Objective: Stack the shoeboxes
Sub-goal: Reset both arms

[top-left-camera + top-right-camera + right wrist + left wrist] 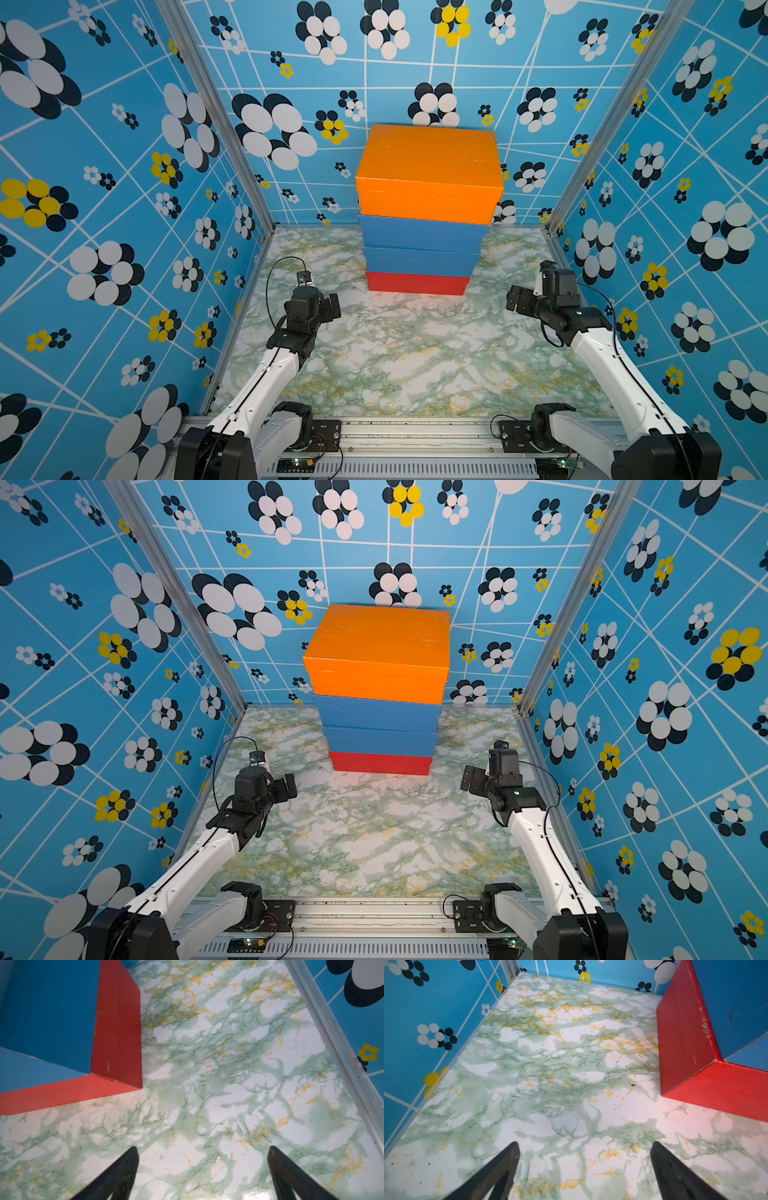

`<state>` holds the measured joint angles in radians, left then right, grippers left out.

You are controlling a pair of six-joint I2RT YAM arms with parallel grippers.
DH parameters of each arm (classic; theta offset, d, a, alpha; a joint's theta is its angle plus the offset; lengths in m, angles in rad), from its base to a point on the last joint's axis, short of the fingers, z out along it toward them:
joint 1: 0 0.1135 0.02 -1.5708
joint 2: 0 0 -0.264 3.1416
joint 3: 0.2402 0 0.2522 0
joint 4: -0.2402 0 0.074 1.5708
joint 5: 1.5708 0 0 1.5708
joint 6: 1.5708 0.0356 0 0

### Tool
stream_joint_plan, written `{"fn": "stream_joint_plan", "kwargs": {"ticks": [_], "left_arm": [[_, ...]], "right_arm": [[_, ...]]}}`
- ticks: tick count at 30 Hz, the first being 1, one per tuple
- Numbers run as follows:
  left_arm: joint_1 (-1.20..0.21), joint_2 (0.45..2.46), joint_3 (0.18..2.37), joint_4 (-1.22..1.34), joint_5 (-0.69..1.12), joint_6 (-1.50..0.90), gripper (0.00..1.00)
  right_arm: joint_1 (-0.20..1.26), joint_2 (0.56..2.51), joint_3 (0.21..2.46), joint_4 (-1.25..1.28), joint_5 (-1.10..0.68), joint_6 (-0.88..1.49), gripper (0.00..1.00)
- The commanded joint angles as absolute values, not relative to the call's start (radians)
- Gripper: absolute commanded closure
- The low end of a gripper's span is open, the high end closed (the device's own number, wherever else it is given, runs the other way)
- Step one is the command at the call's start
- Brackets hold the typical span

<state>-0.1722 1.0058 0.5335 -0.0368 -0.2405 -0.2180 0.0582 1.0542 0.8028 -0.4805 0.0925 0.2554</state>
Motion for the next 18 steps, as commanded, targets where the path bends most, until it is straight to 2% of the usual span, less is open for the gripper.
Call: {"fn": "stream_joint_plan", "kwargs": {"ticks": [1,18], "left_arm": [[-0.199,1.000,0.504,0.005,-0.345,-0.163,0.00],[-0.284,0.994,0.421,0.022,-0.494,-0.107,0.01]], "right_arm": [[0.069,1.010,0.739,-0.369,0.106,0.213,0.01],[0.075,1.011,0.608,-0.292,0.271,0.206,0.01]]}}
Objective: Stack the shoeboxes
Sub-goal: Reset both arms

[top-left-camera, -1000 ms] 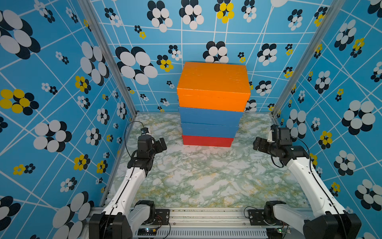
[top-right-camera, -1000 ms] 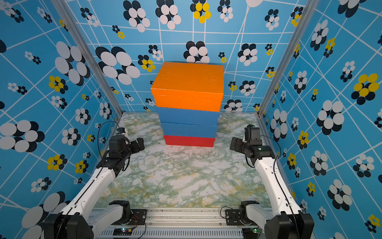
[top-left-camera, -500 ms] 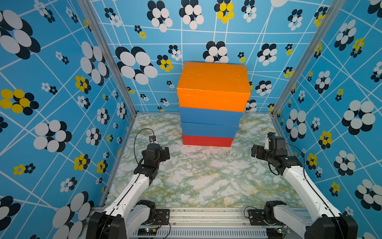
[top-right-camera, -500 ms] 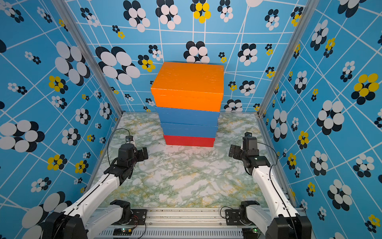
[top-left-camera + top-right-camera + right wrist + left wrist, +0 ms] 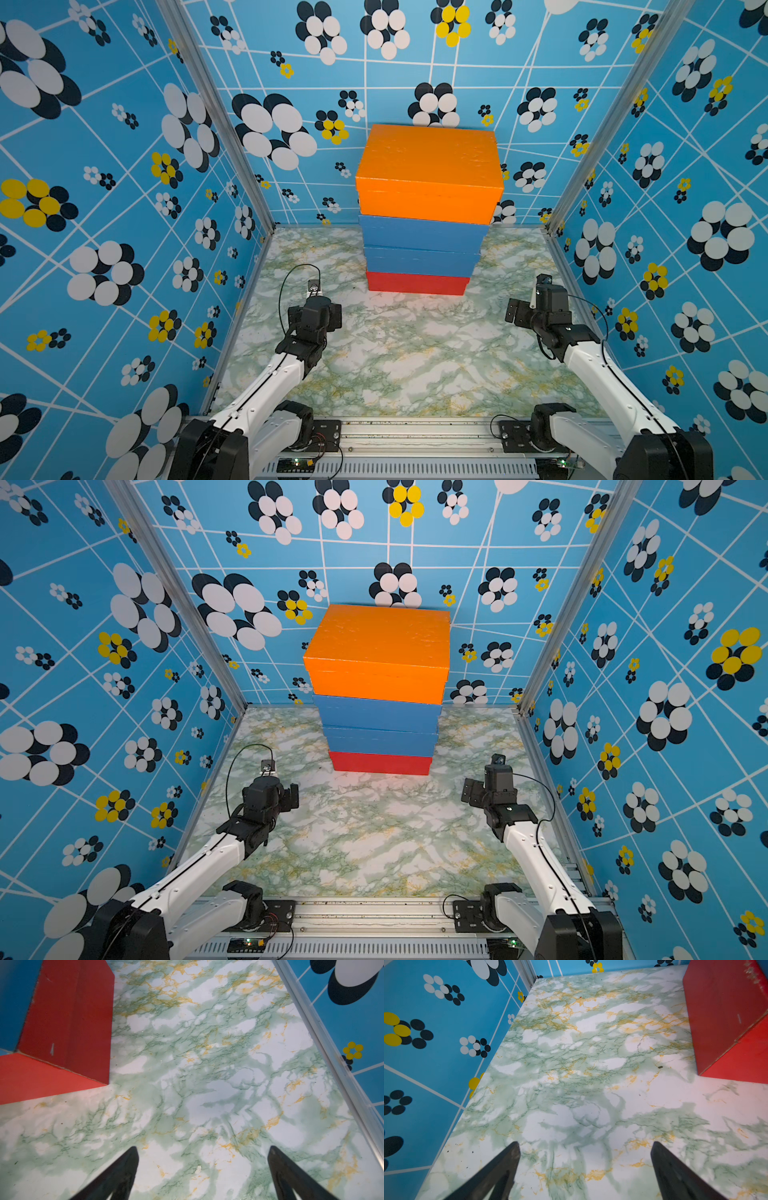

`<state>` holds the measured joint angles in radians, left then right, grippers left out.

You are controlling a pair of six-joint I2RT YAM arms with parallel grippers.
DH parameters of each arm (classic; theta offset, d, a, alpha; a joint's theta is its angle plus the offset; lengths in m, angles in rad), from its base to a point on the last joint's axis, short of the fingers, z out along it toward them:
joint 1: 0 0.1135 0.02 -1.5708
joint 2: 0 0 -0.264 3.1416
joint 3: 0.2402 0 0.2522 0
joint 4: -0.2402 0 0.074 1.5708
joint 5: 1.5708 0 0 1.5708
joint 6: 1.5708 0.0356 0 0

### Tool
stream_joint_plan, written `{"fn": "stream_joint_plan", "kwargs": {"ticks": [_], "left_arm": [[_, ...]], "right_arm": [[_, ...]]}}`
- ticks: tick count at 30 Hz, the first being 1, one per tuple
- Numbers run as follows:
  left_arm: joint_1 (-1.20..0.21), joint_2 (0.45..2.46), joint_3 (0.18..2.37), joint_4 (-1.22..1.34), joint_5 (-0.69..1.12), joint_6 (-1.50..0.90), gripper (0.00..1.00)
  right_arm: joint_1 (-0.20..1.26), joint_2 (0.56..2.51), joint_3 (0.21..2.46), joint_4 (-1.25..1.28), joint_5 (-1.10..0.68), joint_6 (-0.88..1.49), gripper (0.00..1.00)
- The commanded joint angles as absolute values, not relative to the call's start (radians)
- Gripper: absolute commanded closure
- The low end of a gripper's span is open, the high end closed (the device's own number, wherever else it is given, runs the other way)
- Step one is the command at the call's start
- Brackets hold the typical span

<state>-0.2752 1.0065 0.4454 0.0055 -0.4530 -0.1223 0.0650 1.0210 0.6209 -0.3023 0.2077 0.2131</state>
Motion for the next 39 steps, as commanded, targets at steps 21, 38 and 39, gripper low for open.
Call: {"fn": "stream_joint_plan", "kwargs": {"ticks": [21,38,39], "left_arm": [[-0.331,0.972,0.360,0.024,-0.537,-0.117,0.00],[-0.298,1.098,0.410,0.078,-0.471,-0.067,0.00],[-0.289,1.102,0.411,0.088,-0.465,-0.065,0.00]], "right_arm": [[0.169,1.091,0.555,-0.256,0.404,0.191,0.01],[0.187,1.354,0.619,-0.037,0.465,0.156,0.01],[0.187,1.367,0.627,-0.018,0.470,0.150,0.01]]}}
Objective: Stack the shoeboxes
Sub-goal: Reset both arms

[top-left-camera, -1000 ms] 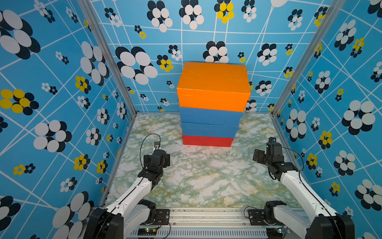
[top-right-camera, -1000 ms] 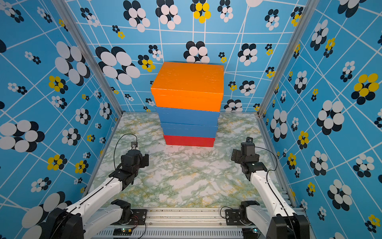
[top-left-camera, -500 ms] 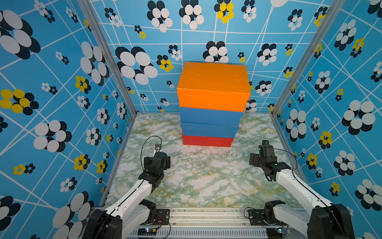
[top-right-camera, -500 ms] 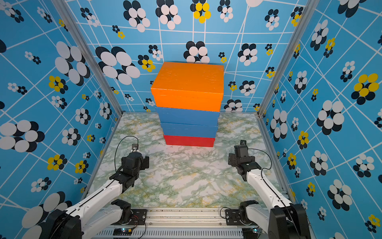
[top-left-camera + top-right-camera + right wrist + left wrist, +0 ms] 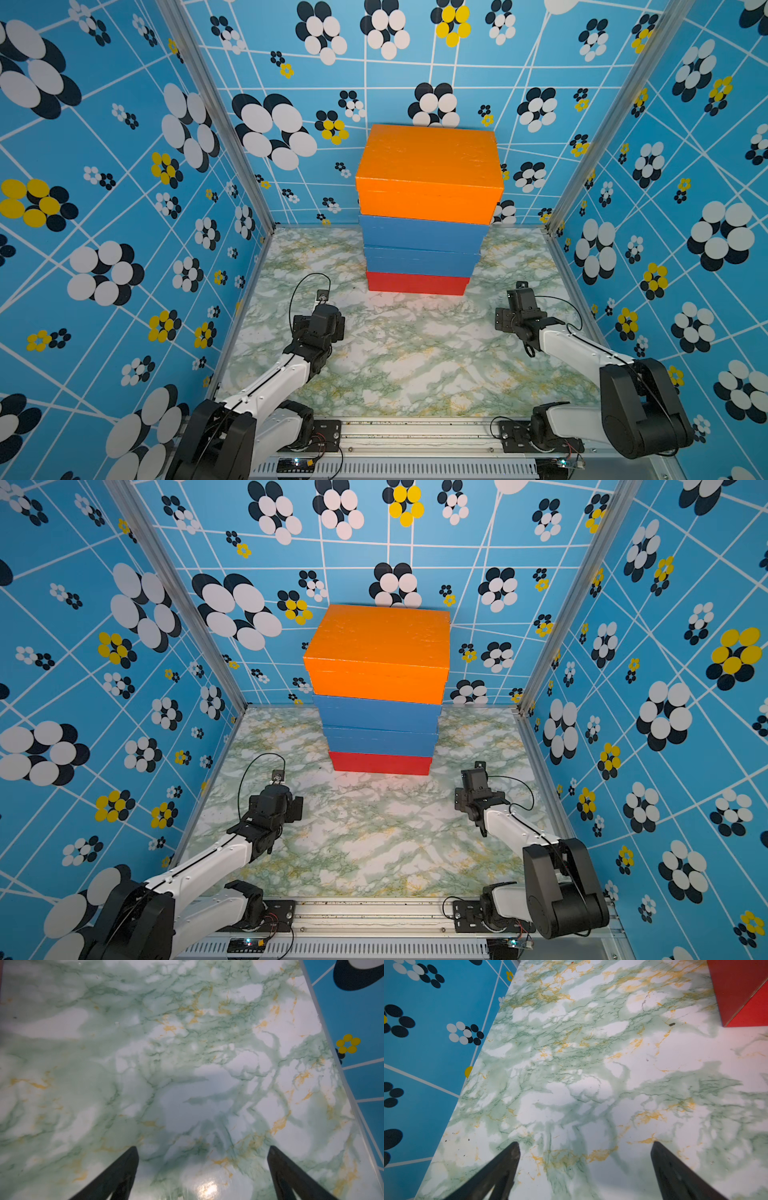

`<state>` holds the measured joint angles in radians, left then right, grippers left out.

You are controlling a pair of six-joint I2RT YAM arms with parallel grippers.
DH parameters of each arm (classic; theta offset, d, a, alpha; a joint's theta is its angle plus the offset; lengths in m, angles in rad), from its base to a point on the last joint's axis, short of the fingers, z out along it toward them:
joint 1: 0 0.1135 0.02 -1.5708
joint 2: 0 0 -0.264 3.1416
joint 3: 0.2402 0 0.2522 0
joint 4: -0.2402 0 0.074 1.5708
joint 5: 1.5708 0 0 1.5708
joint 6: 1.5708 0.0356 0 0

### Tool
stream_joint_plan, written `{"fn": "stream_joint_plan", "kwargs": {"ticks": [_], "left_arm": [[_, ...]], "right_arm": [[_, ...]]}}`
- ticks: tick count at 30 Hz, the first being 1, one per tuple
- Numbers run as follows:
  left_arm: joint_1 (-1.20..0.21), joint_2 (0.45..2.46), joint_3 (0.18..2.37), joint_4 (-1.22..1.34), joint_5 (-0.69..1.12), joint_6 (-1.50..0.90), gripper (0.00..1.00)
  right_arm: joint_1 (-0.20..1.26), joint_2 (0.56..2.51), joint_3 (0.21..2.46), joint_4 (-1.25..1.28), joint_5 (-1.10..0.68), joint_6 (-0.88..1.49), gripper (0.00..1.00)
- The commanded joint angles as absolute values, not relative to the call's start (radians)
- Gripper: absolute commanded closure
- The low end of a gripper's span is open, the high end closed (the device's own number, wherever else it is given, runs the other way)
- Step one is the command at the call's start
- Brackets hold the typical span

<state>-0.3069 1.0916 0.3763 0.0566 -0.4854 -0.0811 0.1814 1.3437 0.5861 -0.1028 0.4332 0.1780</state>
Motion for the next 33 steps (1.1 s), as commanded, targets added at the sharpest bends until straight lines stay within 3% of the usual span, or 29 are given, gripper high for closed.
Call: {"fn": "stream_joint_plan", "kwargs": {"ticks": [1,18,33], "left_arm": [[-0.282,1.101,0.408,0.099,-0.458,-0.062,0.01],[-0.189,1.196,0.351,0.499,-0.359,-0.013,0.00],[-0.174,1.365,0.342,0.831,-0.321,0.064,0.01]], "right_arm": [[0.187,1.382,0.635,-0.006,0.472,0.145,0.01],[0.187,1.540,0.719,0.205,0.502,0.066,0.01],[0.180,1.555,0.651,0.421,0.512,-0.011,0.01]]}}
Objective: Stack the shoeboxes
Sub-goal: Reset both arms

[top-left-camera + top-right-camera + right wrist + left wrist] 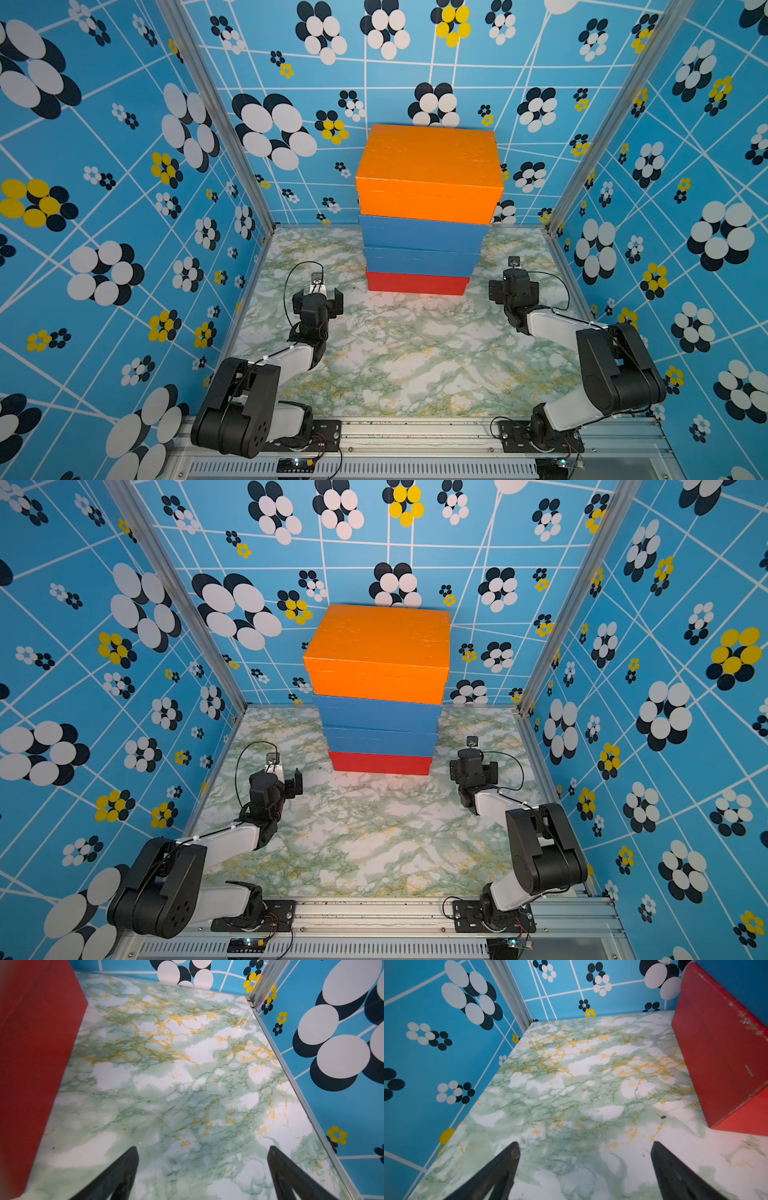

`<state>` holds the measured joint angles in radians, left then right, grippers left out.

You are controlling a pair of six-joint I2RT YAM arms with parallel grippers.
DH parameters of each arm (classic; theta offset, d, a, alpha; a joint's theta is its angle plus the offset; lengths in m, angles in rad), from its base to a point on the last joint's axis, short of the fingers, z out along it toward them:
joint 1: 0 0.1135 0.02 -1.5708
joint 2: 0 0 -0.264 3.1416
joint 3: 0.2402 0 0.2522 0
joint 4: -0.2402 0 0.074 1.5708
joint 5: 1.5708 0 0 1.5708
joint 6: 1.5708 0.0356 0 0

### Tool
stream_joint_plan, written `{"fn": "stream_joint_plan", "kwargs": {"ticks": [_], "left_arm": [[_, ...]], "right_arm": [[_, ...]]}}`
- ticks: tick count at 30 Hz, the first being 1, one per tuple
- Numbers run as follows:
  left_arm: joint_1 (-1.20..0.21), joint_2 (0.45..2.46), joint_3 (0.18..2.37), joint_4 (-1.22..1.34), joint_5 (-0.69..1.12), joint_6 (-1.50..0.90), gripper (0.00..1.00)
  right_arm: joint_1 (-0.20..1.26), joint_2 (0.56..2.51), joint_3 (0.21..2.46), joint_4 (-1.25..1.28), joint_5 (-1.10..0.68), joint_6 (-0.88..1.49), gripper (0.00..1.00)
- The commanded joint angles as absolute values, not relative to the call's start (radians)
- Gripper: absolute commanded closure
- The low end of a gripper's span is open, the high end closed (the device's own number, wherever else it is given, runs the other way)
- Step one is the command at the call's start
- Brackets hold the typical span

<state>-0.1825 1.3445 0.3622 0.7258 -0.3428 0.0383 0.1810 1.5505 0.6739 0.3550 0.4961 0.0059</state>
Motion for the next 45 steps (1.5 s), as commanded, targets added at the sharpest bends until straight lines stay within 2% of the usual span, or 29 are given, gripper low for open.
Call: {"fn": "stream_joint_plan", "kwargs": {"ticks": [1,4,7,9,13,18,24,26,27,28,30,31,33,35,36,45], "left_arm": [[-0.174,1.372,0.340,0.848,-0.317,0.066,0.01],[-0.173,1.421,0.312,0.963,-0.308,0.084,0.01],[-0.173,1.535,0.243,1.231,-0.312,0.106,0.01],[-0.161,1.523,0.208,1.255,-0.314,0.068,0.01],[-0.150,1.623,0.183,1.397,-0.262,0.082,0.00],[-0.166,1.620,0.179,1.395,-0.248,0.103,0.01],[-0.161,1.617,0.199,1.364,-0.250,0.102,0.01],[-0.152,1.601,0.223,1.301,-0.248,0.091,0.01],[-0.143,1.590,0.240,1.251,-0.239,0.081,0.01],[-0.134,1.581,0.259,1.206,-0.231,0.073,0.01],[-0.120,1.572,0.293,1.129,-0.215,0.059,0.00],[-0.112,1.568,0.309,1.096,-0.210,0.049,0.01],[-0.087,1.563,0.337,1.031,-0.189,0.023,0.00],[-0.046,1.553,0.368,0.956,-0.137,-0.011,0.01],[-0.026,1.554,0.368,0.958,-0.095,-0.020,0.01],[-0.029,1.555,0.365,0.964,-0.097,-0.017,0.00]], "right_arm": [[0.178,1.554,0.647,0.426,0.512,-0.007,0.01],[0.166,1.545,0.630,0.449,0.511,0.008,0.01],[0.148,1.537,0.616,0.464,0.493,0.024,0.01],[0.147,1.529,0.600,0.485,0.492,0.023,0.01],[0.147,1.511,0.562,0.537,0.494,0.021,0.01],[0.150,1.468,0.483,0.637,0.491,0.017,0.01],[0.125,1.484,0.504,0.607,0.427,0.038,0.01],[0.045,1.496,0.372,0.857,0.286,0.055,0.01],[0.043,1.548,0.334,1.007,0.287,0.045,0.01],[0.047,1.547,0.349,0.976,0.290,0.037,0.01],[0.053,1.494,0.426,0.735,0.289,0.048,0.01],[0.050,1.518,0.397,0.831,0.291,0.045,0.01],[0.045,1.499,0.421,0.749,0.280,0.051,0.01],[0.041,1.507,0.413,0.782,0.273,0.052,0.01],[0.040,1.501,0.421,0.756,0.269,0.054,0.01],[0.041,1.503,0.413,0.778,0.261,0.044,0.01]]}}
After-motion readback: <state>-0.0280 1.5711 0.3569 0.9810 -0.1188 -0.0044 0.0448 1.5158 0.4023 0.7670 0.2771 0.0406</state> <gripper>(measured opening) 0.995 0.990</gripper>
